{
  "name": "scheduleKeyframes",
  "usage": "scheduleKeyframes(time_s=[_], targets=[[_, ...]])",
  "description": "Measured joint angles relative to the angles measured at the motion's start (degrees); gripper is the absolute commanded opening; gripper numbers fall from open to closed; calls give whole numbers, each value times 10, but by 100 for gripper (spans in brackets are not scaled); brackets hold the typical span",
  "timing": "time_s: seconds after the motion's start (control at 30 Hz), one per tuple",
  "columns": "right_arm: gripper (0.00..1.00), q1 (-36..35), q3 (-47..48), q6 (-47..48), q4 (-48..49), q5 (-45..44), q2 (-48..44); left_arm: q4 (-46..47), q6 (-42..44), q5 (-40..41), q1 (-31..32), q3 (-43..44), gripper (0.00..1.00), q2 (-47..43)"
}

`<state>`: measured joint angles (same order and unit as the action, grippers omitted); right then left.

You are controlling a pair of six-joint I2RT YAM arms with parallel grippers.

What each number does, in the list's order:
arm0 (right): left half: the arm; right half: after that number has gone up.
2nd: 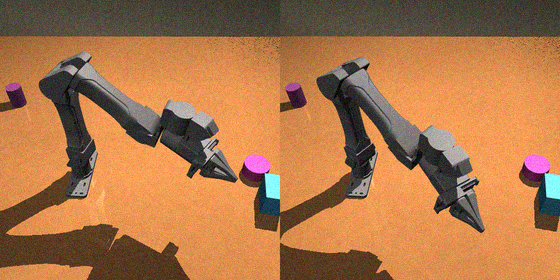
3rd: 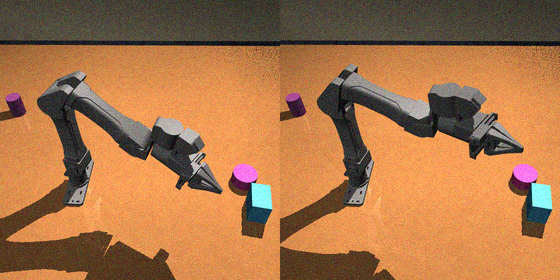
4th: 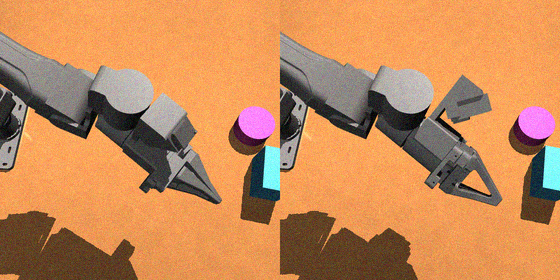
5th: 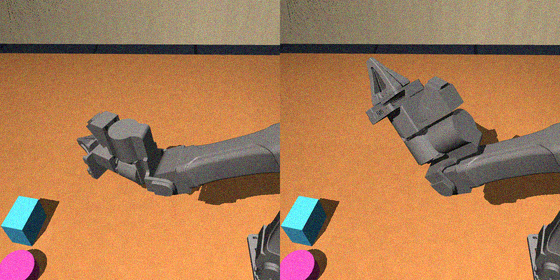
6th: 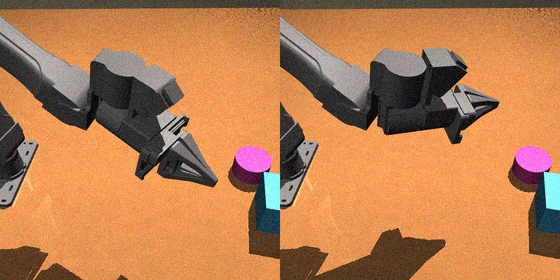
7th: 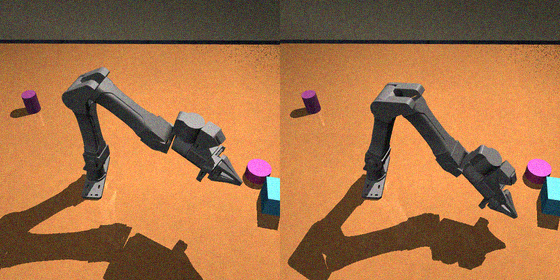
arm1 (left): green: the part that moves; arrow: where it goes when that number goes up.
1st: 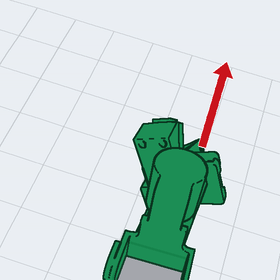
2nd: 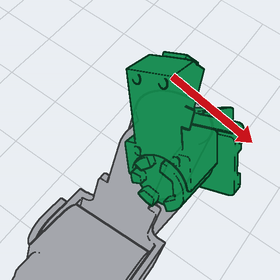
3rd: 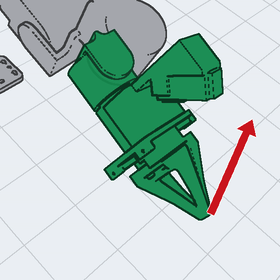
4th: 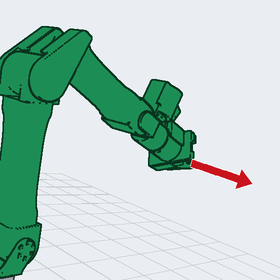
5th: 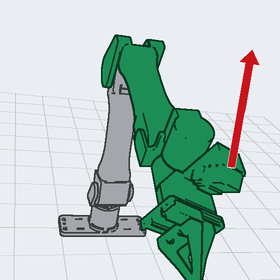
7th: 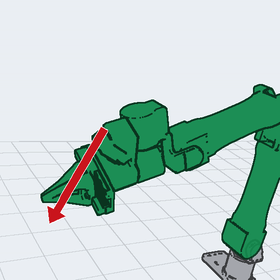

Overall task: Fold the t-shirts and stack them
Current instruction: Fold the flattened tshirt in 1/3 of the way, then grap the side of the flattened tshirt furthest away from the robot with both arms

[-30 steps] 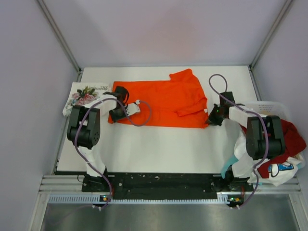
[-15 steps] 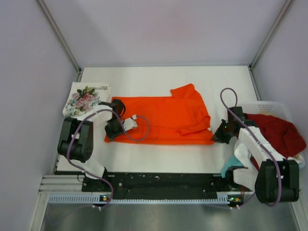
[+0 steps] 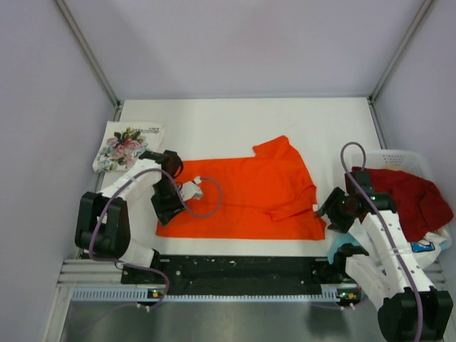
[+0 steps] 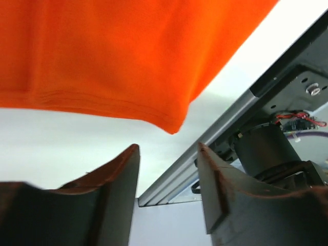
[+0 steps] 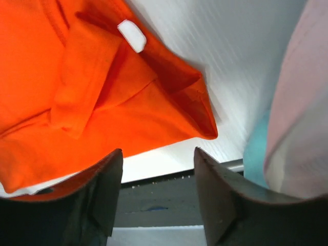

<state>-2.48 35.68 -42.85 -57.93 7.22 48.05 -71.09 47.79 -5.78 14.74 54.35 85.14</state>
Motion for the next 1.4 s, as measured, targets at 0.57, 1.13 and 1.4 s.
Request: scheduleKeyframes(time_s=[0.57,1.13,1.4], targets=[[65,0,494,189,202,102,500,64,-59,-79,-123,528,60,332],[52,-38,735,218,220,159,850,67,24,-83,-135,566,66,464],[14,-53,743,230,226,178,868,62,40,-82,-136,579,50,473]])
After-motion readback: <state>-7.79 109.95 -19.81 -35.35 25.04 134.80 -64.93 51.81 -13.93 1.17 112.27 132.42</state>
